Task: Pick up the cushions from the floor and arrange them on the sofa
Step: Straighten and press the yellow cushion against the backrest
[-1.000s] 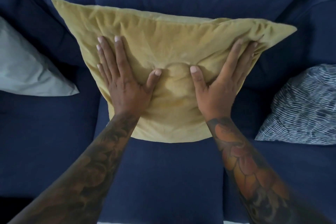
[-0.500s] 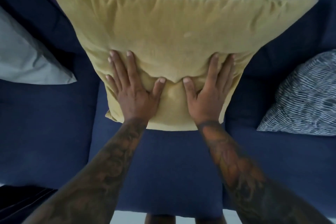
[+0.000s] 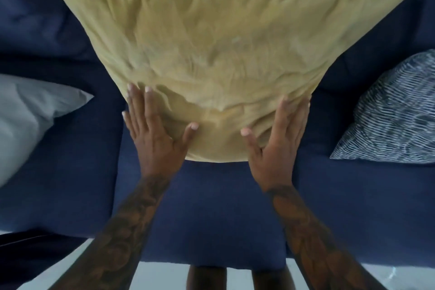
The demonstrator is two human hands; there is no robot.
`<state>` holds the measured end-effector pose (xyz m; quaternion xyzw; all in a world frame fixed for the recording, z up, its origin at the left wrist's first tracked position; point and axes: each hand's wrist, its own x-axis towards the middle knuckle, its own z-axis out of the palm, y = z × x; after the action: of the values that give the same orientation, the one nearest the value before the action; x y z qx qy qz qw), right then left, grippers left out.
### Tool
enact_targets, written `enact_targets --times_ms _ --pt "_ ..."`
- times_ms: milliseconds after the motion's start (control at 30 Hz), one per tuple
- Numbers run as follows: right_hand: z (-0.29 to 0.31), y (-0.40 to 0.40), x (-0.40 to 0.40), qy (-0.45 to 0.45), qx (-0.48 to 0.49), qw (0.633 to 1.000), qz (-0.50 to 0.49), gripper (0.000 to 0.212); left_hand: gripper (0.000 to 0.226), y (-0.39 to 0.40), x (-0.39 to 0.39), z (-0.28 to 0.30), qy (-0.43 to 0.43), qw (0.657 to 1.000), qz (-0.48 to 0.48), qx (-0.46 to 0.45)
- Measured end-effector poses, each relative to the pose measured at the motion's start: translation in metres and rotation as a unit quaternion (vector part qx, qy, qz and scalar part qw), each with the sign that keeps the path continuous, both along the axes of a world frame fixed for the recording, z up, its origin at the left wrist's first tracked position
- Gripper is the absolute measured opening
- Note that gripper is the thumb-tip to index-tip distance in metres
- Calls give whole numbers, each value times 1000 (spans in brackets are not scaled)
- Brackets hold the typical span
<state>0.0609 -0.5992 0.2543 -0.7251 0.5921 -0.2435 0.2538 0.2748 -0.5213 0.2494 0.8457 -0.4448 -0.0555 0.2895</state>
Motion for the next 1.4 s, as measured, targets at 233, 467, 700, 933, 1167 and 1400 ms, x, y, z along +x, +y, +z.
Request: enact_targets --times_ms 233,467,700,933,1167,1400 --pt "-23 24 1 32 26 998 37 85 118 30 -24 -22 10 998 -2 68" --pt "-39 -18 35 87 57 994 -25 76 112 -23 -16 -44 3 994 22 104" --pt "-30 -5 21 59 53 997 -3 77 114 -8 -16 -35 37 994 2 100" --pt "-28 55 -28 65 70 995 11 91 115 45 -28 -23 59 996 11 69" --pt "-45 54 -5 45 126 991 -20 86 100 50 -47 -40 63 995 0 71" --pt "-54 30 14 88 164 982 -24 79 99 13 -40 -46 87 988 10 129"
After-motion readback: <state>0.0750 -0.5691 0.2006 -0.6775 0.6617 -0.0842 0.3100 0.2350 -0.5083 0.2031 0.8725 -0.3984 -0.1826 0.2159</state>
